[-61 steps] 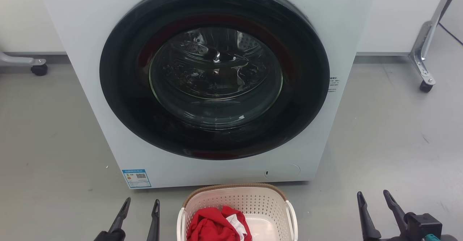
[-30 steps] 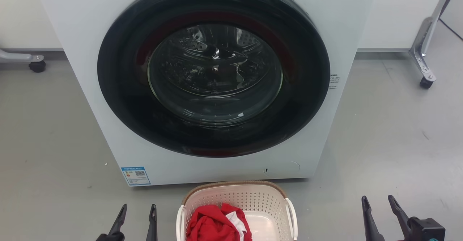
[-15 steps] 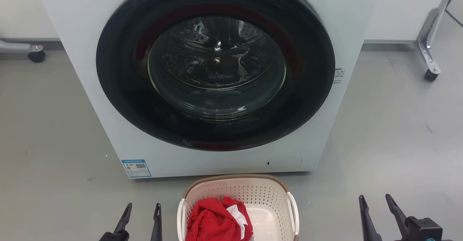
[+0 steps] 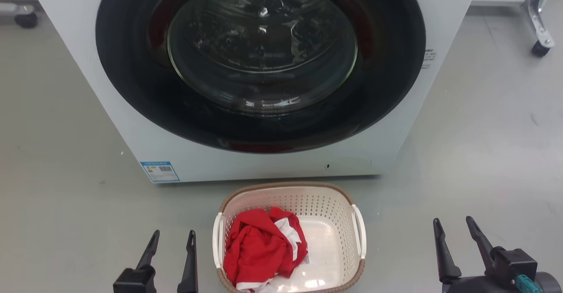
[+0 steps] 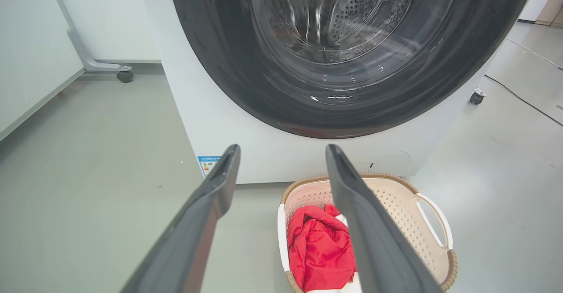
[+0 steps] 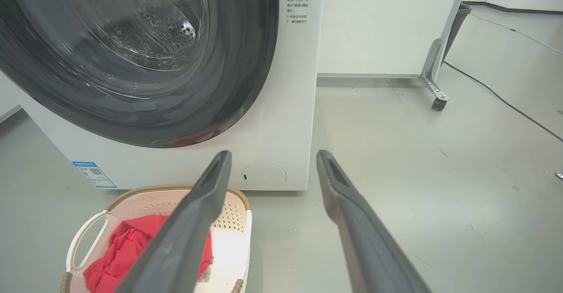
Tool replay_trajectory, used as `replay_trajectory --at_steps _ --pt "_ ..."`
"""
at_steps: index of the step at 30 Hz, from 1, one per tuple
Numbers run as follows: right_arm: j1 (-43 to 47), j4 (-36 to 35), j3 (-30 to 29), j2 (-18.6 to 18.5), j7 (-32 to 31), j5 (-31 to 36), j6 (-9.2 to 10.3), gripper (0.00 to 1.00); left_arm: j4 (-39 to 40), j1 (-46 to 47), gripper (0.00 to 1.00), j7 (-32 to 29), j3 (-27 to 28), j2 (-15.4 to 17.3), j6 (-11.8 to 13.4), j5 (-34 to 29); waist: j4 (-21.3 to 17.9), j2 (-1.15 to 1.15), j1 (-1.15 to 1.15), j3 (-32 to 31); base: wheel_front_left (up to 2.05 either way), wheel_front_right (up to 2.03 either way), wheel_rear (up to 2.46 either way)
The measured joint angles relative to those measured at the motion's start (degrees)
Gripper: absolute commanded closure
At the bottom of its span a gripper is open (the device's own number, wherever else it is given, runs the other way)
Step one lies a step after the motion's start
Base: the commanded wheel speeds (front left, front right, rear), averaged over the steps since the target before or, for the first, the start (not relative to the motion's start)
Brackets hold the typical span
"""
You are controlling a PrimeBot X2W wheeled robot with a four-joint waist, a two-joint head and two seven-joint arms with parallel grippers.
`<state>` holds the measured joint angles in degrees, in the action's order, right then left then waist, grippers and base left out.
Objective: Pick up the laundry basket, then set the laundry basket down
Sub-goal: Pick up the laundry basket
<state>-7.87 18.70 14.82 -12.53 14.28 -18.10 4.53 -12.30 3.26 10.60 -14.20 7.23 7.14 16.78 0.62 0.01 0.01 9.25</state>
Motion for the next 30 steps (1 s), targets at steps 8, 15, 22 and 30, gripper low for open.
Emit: replay_trajectory --at_steps 8,15,22,30 --pt "-2.18 -0.80 0.08 0.55 0.00 0.33 0.00 0.00 1.14 2.34 0.00 -0.25 0.09 -0.10 0.00 0.00 -0.10 0.00 0.00 4.87 0.00 0.00 0.00" --pt "-5.33 -1.65 0.00 1.04 0.01 0.52 0.00 0.00 1.79 6.32 0.00 -0.51 0.12 -0.22 -0.07 0.00 -0.42 0.00 0.01 11.17 0.00 0.00 0.00" --pt "-8.08 -1.90 -0.12 1.80 0.01 0.96 0.08 0.00 1.81 9.95 0.00 -0.91 0.00 -0.35 -0.42 -0.14 -0.64 0.00 0.01 16.97 0.00 0.00 0.00" --pt "-11.14 -1.60 -0.08 2.20 0.01 1.14 0.09 0.00 0.97 13.33 0.00 -0.93 -0.19 -0.90 -1.11 -0.12 -0.76 0.01 0.00 23.57 0.00 0.00 0.00"
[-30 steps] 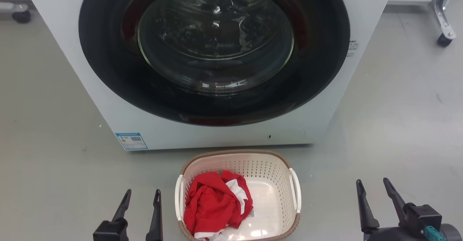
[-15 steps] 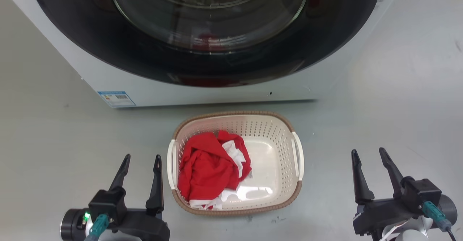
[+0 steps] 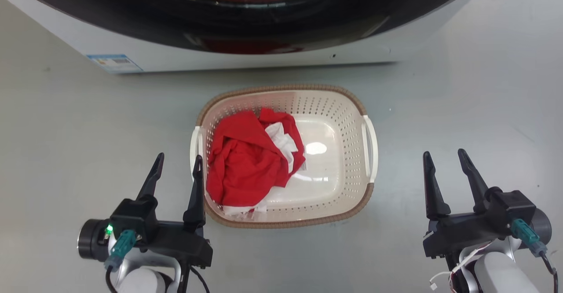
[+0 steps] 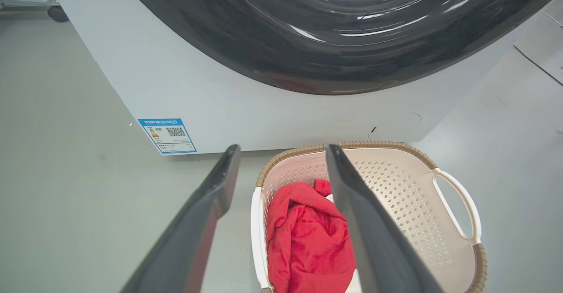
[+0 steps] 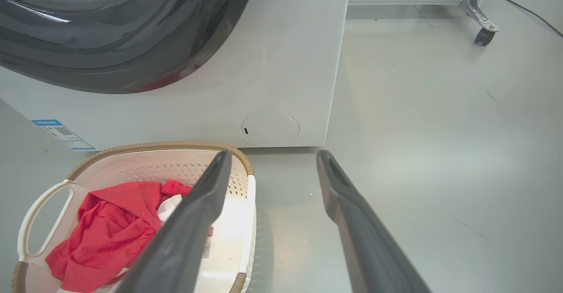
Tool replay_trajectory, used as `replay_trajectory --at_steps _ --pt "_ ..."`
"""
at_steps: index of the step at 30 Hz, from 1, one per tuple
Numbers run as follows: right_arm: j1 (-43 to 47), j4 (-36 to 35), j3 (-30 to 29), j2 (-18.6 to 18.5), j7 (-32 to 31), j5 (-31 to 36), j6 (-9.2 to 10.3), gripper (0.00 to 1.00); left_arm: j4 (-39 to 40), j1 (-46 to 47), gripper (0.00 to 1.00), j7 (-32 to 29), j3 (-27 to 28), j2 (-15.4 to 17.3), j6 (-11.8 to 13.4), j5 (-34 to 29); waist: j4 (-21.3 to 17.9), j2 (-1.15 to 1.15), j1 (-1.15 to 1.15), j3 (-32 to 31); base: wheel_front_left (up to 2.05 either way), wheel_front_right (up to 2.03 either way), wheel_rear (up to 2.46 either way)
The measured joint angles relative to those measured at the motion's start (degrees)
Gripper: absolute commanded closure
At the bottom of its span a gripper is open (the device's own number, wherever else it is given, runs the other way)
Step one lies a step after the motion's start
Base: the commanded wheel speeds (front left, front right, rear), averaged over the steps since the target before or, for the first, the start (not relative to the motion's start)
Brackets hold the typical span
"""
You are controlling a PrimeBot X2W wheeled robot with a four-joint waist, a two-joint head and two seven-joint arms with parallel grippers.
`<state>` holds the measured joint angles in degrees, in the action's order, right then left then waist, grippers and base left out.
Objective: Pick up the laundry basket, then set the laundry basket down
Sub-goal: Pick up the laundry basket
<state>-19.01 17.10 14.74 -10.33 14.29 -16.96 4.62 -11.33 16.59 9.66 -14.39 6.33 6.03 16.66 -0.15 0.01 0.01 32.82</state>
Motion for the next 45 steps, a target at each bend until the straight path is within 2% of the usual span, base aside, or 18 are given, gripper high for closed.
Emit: replay_trajectory --at_steps 9,20,28,45 --pt "-3.53 1.08 0.11 0.53 0.02 0.47 -0.01 0.00 -2.20 3.93 0.00 -0.09 -0.68 -0.75 -0.91 0.32 -0.03 0.00 0.00 6.99 0.00 0.00 0.00" --pt "-8.40 5.79 0.91 2.16 0.42 0.48 -0.45 0.00 -10.54 8.67 0.00 -0.99 -0.80 -1.21 -2.60 1.59 0.06 0.00 0.00 13.35 0.00 0.00 0.00" --pt "-13.51 11.09 2.02 3.58 0.42 0.48 -1.35 0.00 -17.05 13.78 0.00 -1.93 -0.25 -1.33 -3.61 2.02 0.01 0.00 0.00 15.76 0.00 0.00 0.00" --pt "-26.88 26.35 4.76 5.92 -2.72 -0.75 -3.90 0.00 -33.90 28.16 0.00 -7.58 1.68 -1.47 -8.64 6.59 -0.65 0.00 -0.01 17.94 0.00 0.00 0.00"
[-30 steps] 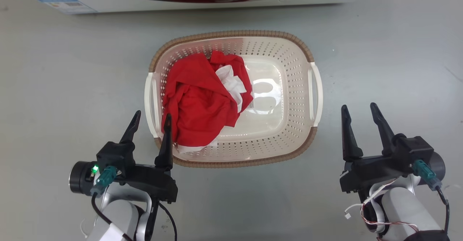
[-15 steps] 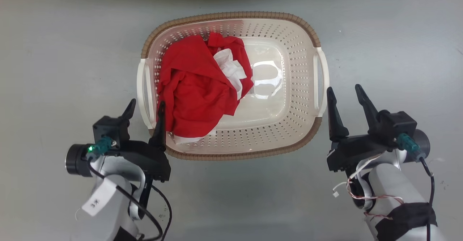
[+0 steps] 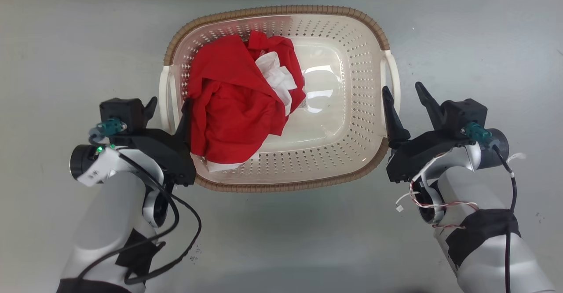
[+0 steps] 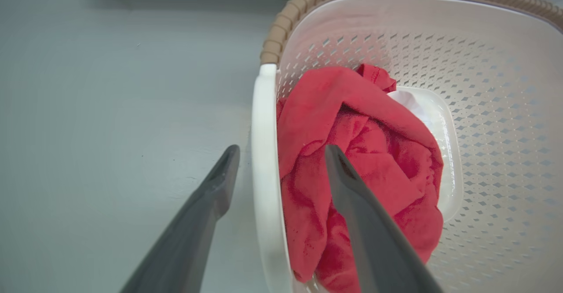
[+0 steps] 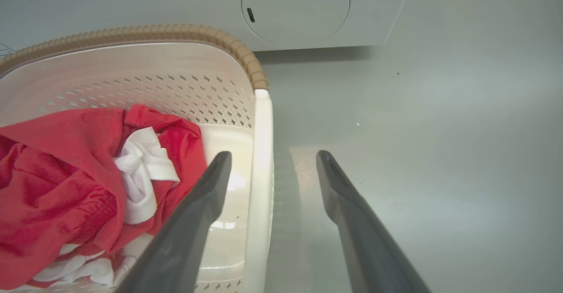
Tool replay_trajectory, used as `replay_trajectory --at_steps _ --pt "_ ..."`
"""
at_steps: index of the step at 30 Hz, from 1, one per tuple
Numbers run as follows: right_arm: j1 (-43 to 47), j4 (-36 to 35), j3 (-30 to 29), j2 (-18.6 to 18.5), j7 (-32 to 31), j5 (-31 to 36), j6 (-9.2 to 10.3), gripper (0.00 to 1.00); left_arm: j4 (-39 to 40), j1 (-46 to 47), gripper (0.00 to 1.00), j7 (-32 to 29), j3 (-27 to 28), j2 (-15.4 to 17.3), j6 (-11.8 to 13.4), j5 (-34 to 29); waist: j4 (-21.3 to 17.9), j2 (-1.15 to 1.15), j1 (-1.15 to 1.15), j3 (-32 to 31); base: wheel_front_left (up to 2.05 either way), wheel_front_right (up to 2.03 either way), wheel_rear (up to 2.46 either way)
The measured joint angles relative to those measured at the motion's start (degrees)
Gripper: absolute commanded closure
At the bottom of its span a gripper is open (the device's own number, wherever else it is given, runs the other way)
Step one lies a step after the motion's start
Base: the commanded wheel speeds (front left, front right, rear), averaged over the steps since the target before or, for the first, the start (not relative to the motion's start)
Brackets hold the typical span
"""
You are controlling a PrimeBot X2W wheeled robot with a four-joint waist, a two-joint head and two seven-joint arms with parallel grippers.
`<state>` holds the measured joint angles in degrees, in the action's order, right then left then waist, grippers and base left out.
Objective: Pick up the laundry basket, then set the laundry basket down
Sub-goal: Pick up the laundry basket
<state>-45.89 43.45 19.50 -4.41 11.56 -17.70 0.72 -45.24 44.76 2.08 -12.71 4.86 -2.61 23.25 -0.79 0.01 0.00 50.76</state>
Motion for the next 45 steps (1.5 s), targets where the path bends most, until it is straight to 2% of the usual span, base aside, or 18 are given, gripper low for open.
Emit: replay_trajectory --at_steps 9,15,16,17,18,19,30,45 --pt "-3.77 6.48 1.86 0.42 -1.93 -1.20 -1.24 0.00 -6.98 4.92 0.00 -3.09 0.75 -0.36 -1.46 1.52 -0.11 -0.01 0.00 1.10 0.00 0.00 0.00" --pt "-6.25 9.55 2.37 0.44 -2.26 -2.13 -1.76 0.00 -10.74 7.61 0.00 -4.35 1.14 -0.54 -1.52 2.31 -0.04 -0.01 -0.01 1.69 0.00 0.00 0.00" --pt "-6.59 9.92 2.61 0.44 -2.45 -2.18 -1.83 0.00 -11.33 7.85 0.06 -4.59 1.20 -0.60 -1.54 2.41 -0.02 -0.01 -0.01 1.76 0.00 0.00 0.00" --pt "-6.79 10.03 2.87 0.44 -2.46 -2.99 -2.31 0.00 -11.85 8.01 0.60 -4.68 1.58 -0.77 -1.94 2.70 0.01 -0.01 -0.01 1.83 0.00 0.00 0.00" --pt "-6.96 10.21 3.20 0.45 -2.52 -3.98 -2.34 0.92 -12.29 8.22 1.00 -4.78 2.15 -1.04 -1.99 3.81 0.08 -0.01 -0.01 1.90 0.00 0.00 0.00" --pt "-7.24 10.55 3.56 0.45 -2.66 -4.38 -2.34 1.00 -12.82 8.55 1.00 -4.86 2.19 -1.22 -2.00 4.47 0.15 -0.01 -0.01 1.97 0.00 0.00 0.00" --pt "-8.54 14.49 5.48 0.99 -2.47 -7.13 -3.02 1.00 -17.77 10.17 1.00 -4.67 1.26 -2.81 -2.96 4.50 0.76 -0.01 -0.01 0.69 0.00 0.00 0.00" --pt "-6.58 19.97 7.01 1.58 -2.43 -11.17 -4.12 1.00 -24.10 9.43 1.00 -4.03 -0.01 -4.03 -3.48 4.93 0.89 -0.01 -0.01 -6.18 0.00 0.00 0.00"
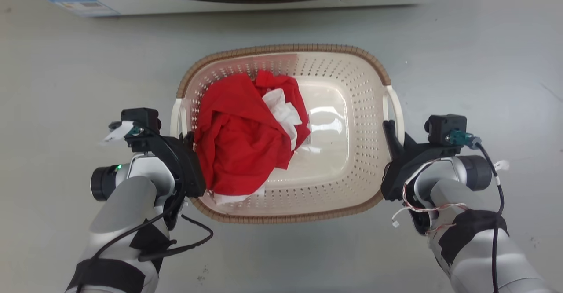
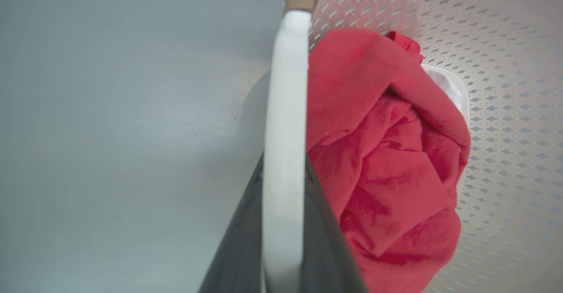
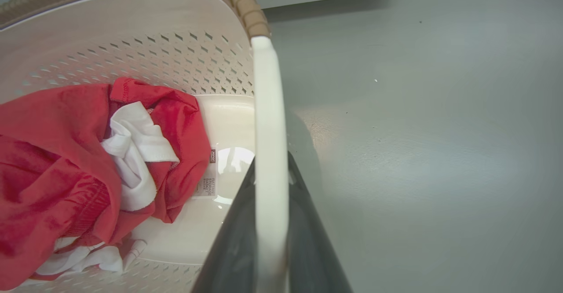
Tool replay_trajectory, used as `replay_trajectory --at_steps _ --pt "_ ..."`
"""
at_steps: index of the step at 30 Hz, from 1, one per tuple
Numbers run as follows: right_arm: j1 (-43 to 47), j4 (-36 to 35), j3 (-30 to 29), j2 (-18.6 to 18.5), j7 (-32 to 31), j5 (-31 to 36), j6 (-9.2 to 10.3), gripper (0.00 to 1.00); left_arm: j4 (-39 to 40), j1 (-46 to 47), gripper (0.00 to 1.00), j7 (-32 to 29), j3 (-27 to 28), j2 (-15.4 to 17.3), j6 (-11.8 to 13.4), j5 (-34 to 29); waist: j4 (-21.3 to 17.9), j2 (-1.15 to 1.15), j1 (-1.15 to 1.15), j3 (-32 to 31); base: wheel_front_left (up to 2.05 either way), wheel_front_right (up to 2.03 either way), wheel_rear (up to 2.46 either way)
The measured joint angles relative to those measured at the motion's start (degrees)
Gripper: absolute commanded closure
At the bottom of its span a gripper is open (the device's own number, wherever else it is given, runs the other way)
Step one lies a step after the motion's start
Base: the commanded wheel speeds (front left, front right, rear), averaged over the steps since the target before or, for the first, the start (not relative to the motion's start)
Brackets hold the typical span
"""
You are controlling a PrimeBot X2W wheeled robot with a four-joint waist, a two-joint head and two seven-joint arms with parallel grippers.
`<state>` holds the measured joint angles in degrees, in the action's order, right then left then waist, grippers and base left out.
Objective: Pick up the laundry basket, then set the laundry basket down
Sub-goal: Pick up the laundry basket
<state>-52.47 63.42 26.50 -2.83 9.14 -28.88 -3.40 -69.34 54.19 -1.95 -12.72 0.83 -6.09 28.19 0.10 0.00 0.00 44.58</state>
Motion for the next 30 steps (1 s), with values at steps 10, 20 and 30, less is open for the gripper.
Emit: replay_trajectory --at_steps 10,20,30 --pt "3.82 1.96 2.86 0.16 -1.03 -2.19 -0.65 1.00 -2.64 -2.91 1.00 0.04 -0.97 -0.48 -0.07 -0.07 -0.05 0.00 0.00 -6.56 0.00 0.00 0.00" --pt "7.71 3.19 4.61 0.48 -3.27 -5.69 -0.99 1.00 -3.97 -6.69 1.00 -0.56 -1.80 -0.75 -0.47 -0.07 -0.57 0.00 -0.01 -13.63 0.00 0.00 0.00" --pt "11.09 5.08 5.64 0.91 -6.05 -8.04 -1.65 1.00 -4.50 -10.70 1.00 -3.32 -1.87 -0.91 -0.49 0.77 -0.87 -0.01 -0.01 -20.50 0.00 0.00 0.00"
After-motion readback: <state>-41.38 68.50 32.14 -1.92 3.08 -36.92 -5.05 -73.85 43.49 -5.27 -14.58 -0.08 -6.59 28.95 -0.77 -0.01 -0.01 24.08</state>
